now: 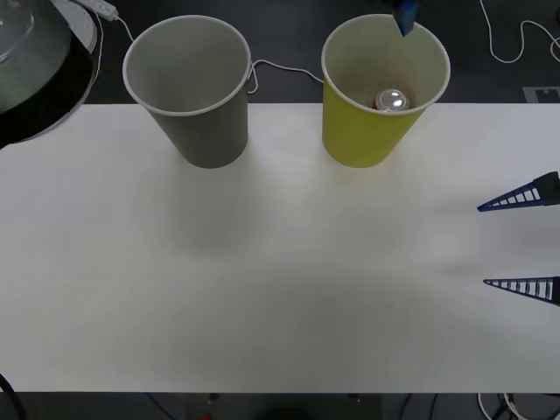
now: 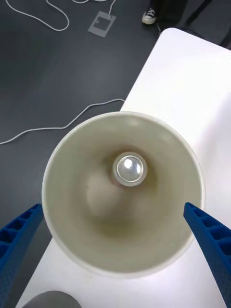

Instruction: Put the can into the green bin and the plastic bottle into the gray bin

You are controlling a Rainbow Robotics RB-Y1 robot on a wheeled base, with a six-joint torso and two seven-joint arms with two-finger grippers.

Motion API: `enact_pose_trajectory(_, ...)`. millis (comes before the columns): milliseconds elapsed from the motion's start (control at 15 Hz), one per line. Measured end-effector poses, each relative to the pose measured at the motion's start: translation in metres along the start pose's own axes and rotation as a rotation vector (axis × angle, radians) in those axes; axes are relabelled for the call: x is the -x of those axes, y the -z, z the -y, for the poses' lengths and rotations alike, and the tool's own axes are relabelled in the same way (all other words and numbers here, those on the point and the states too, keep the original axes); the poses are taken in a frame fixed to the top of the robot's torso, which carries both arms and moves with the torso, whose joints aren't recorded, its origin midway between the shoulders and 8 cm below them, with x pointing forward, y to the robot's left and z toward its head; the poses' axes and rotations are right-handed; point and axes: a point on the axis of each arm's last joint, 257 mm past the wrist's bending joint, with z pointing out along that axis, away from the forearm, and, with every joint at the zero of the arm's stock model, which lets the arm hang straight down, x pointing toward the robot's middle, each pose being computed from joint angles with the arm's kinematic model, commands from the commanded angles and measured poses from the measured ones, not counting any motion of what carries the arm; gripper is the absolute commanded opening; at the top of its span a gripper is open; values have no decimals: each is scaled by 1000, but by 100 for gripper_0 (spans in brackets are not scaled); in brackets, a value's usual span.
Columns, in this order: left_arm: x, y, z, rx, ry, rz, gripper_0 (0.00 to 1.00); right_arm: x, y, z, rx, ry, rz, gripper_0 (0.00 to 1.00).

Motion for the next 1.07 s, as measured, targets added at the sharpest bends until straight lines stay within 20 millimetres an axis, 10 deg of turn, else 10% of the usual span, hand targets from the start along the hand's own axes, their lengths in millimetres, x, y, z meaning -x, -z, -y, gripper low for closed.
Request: enact_pose_trajectory(1067,-183,137,4,-96,-161,38,100,0,0,0,0,0,0,100)
